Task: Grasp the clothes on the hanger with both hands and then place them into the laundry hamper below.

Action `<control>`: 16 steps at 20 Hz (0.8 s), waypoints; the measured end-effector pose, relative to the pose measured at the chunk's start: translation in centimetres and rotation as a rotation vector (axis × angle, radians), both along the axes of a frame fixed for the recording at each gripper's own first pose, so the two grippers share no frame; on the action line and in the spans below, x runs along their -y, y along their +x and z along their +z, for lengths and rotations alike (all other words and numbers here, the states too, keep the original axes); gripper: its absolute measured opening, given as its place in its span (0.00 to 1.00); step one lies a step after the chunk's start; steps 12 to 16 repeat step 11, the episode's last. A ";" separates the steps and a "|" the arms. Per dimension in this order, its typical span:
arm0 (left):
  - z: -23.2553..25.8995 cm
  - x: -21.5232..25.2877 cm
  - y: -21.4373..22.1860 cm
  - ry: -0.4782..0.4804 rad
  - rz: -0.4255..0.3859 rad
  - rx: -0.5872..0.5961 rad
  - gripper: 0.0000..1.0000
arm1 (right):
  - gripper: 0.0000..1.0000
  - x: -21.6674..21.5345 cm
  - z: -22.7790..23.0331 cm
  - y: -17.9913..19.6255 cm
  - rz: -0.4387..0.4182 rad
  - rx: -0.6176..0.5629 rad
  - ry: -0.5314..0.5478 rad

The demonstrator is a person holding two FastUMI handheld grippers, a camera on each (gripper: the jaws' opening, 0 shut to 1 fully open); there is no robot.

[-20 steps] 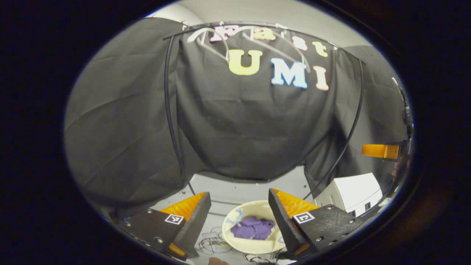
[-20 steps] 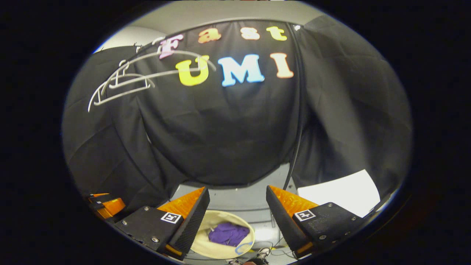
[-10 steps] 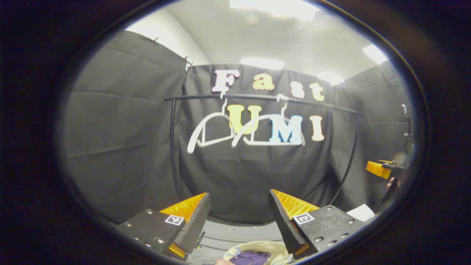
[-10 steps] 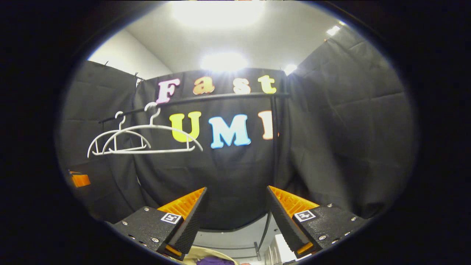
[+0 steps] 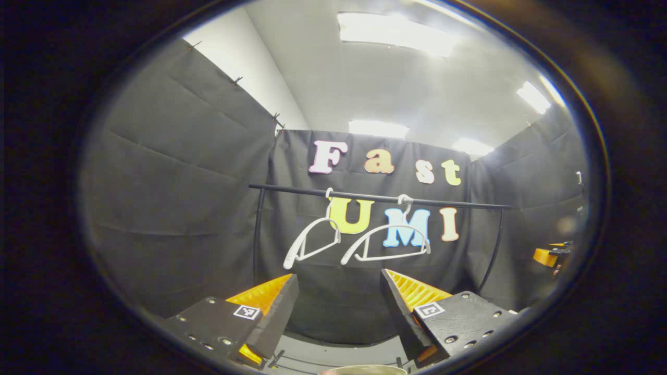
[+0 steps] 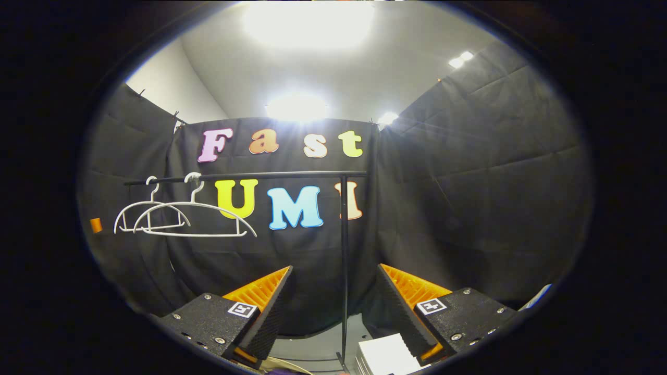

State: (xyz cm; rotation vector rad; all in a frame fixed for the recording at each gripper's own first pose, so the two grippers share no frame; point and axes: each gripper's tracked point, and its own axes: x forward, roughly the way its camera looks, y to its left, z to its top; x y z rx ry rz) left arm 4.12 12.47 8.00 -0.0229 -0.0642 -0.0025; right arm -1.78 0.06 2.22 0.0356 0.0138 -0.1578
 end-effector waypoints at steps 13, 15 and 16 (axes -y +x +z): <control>-1.6 -1.3 -2.5 -0.010 0.039 -0.024 0.96 | 0.95 -2.2 1.8 1.9 0.085 0.031 -0.005; -1.6 -1.3 -2.5 -0.010 0.039 -0.024 0.96 | 0.95 -2.2 1.8 1.9 0.085 0.031 -0.005; -1.6 -1.3 -2.5 -0.010 0.039 -0.024 0.96 | 0.95 -2.2 1.8 1.9 0.085 0.031 -0.005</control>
